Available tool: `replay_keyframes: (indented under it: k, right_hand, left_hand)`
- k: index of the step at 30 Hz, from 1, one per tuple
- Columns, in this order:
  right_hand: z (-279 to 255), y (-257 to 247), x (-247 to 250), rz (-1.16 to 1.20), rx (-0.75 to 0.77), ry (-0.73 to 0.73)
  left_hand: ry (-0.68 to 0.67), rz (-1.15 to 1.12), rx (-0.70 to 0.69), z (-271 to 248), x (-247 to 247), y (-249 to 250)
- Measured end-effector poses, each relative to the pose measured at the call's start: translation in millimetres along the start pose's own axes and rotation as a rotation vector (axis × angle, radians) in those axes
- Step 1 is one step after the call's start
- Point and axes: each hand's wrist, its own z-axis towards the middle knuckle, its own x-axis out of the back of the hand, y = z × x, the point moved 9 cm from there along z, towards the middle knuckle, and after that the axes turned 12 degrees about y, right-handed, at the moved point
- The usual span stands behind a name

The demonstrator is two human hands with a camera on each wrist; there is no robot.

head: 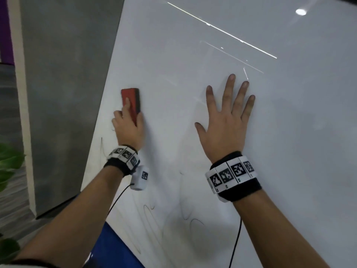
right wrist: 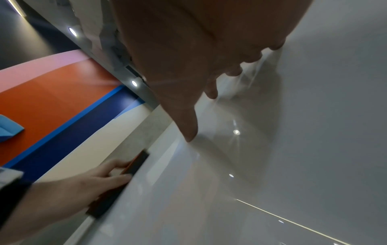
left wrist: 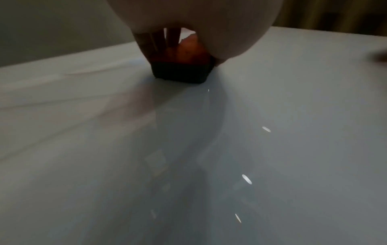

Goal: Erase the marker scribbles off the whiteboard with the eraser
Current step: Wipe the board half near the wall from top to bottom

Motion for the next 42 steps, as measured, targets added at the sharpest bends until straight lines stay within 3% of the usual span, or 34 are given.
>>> replay_keyframes:
  k: [2, 4, 6, 10, 12, 14, 16, 19, 21, 23, 27, 29, 31, 33, 35, 37, 41, 42]
  right_hand:
    - [-1, 0, 1, -0.003, 0.003, 0.002]
    - [-2, -3, 0, -0.009, 0.004, 0.000]
    - [-1, -5, 0, -0.020, -0.001, -0.007]
    - [-1, -5, -2, -0.021, -0.004, -0.005]
    - [-2, -5, -3, -0.018, 0.001, 0.001]
    - [-2, -5, -3, -0.019, -0.003, 0.001]
    - [-2, -7, -4, -0.025, -0.007, -0.006]
    - [-2, -8, -4, -0.041, 0.003, -0.011]
    - [-2, -9, -4, -0.049, 0.016, -0.012]
    - [-3, -9, -5, -0.056, 0.022, -0.014]
    - [-3, -11, -6, -0.052, 0.017, -0.017]
    - [-4, -12, -7, -0.034, 0.016, -0.013]
    - [-5, -13, -7, -0.023, 0.018, -0.002]
    - [-6, -13, -7, -0.020, 0.015, 0.002]
    - [-6, -14, -8, -0.006, 0.011, 0.004]
    - [-6, -14, -9, 0.005, 0.008, 0.007]
    - [-7, -16, -9, 0.025, 0.007, 0.015]
    - [-8, -17, -10, 0.026, 0.008, 0.018]
  left_hand:
    - [0.019, 0.103, 0.312, 16, 2, -54]
    - [0.017, 0.154, 0.444, 17, 6, -72]
    - [0.013, 0.109, 0.337, 17, 8, -56]
    - [-0.038, -0.122, -0.186, 4, 7, 20]
    - [-0.038, -0.162, -0.220, 8, 7, 22]
    - [0.020, -0.125, -0.064, 21, 8, -17]
    - [0.043, -0.020, 0.203, 28, 7, -82]
    - [-0.053, 0.149, 0.582, 0, 7, -158]
    - [-0.105, 0.200, 0.659, -19, 6, -171]
    - [-0.086, 0.180, 0.558, -24, 6, -156]
    - [-0.047, -0.012, 0.131, -28, 6, -93]
    - [-0.066, 0.018, 0.068, -27, 8, -101]
    - [-0.102, 0.136, 0.217, -24, 11, -150]
    - [-0.208, 0.259, 0.478, -33, 16, -202]
    - [-0.283, 0.309, 0.575, -43, 16, -220]
    - [-0.228, 0.274, 0.457, -39, 15, -206]
    - [-0.133, 0.034, -0.041, -41, 14, -117]
    - [-0.128, 0.014, -0.095, -43, 15, -103]
